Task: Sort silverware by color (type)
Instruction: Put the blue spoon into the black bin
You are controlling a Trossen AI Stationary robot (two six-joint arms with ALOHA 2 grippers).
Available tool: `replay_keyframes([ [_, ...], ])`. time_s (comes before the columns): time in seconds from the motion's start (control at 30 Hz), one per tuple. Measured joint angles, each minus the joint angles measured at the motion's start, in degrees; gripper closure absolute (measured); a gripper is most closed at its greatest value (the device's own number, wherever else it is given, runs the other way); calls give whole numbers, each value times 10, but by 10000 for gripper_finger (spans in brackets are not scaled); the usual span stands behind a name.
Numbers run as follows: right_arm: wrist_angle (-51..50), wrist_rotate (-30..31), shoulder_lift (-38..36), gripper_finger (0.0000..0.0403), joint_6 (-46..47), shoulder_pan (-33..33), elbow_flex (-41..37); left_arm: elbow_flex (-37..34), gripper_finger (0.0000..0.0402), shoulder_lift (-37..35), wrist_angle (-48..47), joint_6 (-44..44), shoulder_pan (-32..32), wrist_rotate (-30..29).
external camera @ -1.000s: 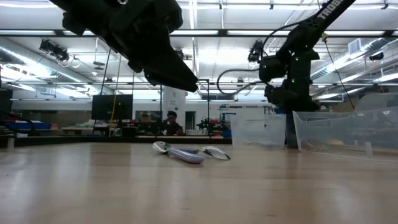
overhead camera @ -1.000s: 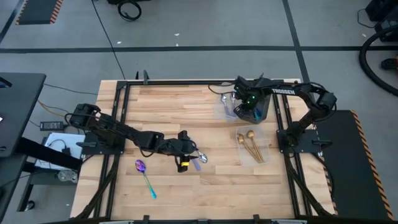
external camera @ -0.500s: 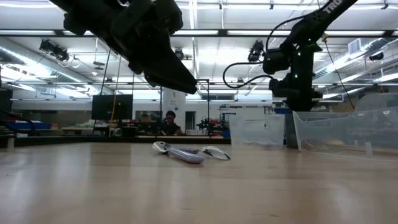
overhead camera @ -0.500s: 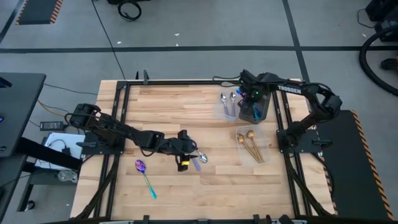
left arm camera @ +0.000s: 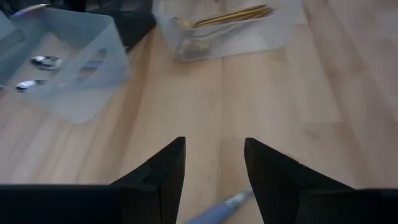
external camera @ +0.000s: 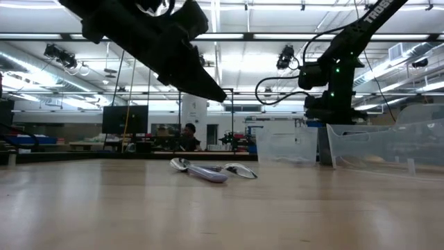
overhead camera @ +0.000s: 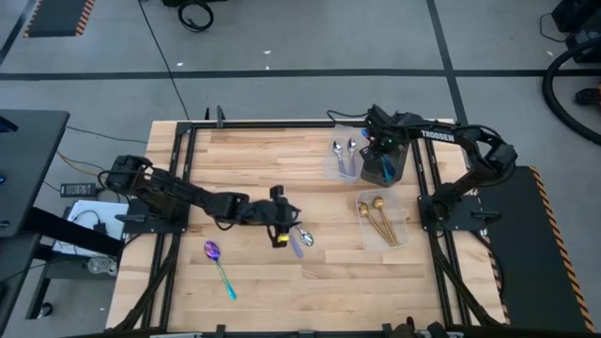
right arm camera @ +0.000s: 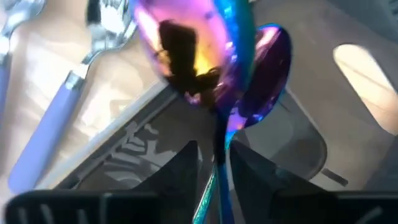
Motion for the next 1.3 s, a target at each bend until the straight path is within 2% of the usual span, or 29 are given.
replay_keyframes([
  [0.27, 36, -13, -1, 391, 64, 0, -17, 0, 230, 0, -1, 42, -6, -1],
  [0.53, -13, -57, -2, 387, 162, 3, 19, 0, 230, 0, -2, 128, -16, -1],
  [1.07, -164, -88, -2, 388, 347, -5, 71, 0, 230, 0, -4, 164, -19, 0],
  [1.3, -155, -105, -2, 382, 396, -12, 71, 0, 230, 0, -14, 175, -18, 0],
])
